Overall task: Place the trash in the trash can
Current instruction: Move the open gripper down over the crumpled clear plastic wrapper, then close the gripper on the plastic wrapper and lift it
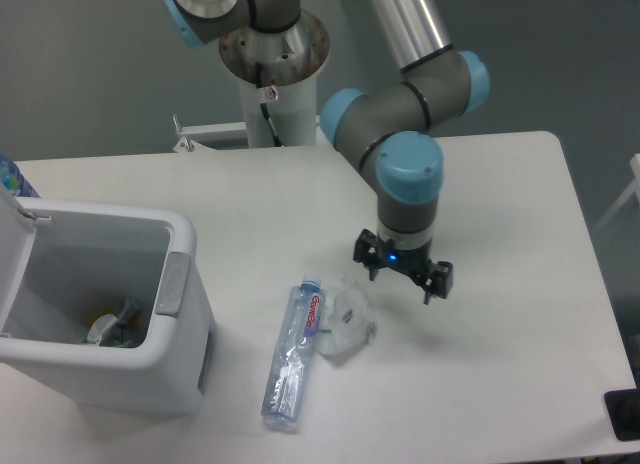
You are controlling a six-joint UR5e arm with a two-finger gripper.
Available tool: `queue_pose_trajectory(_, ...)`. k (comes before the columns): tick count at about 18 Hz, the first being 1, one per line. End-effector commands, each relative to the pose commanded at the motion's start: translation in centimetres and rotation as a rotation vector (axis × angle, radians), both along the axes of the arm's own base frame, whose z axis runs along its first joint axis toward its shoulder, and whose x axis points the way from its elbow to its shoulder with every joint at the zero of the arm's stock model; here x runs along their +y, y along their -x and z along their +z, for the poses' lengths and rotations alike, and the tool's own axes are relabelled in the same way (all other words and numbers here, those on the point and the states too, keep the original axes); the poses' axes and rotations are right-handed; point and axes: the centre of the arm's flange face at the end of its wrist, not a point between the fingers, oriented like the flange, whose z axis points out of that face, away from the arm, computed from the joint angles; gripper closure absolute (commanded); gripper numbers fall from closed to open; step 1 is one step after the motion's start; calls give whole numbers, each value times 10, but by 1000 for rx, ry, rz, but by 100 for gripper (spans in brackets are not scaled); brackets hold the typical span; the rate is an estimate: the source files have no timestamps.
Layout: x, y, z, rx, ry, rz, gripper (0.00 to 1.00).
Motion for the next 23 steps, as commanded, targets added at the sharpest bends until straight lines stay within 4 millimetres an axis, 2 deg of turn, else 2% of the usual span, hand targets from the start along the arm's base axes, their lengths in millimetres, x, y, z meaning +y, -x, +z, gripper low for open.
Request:
queue_pose_trajectory(4,14,-14,-9,-13,5,-10,0)
queue_pose_trajectory(7,25,-14,-16,-14,6,-13,0)
queue_pose_trajectory(8,25,-14,-16,-14,6,-14,4)
queue_pose_trajectory(13,30,-13,-12,-10,-5,-15,99)
queue_pose_trajectory(17,34,-12,-8,-4,-15,-17,100)
queue_pose_trajectory(23,52,-2,20,-16,-122,66,100)
